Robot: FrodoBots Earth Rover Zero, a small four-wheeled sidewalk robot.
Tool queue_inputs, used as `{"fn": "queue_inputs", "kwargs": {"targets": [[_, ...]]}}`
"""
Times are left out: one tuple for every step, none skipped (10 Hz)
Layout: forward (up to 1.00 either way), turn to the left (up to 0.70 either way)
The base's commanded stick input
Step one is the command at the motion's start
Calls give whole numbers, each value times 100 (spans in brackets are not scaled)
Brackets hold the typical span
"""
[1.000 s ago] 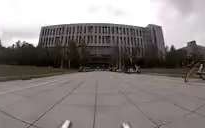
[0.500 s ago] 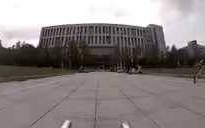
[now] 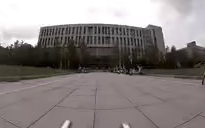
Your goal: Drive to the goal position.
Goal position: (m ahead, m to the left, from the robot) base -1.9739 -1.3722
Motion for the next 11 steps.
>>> {"fn": "queue_inputs", "kwargs": {"targets": [[85,0],[85,0],[85,0],[85,0],[85,0],[85,0],[85,0],[85,0],[85,0],[85,0],[85,0]]}}
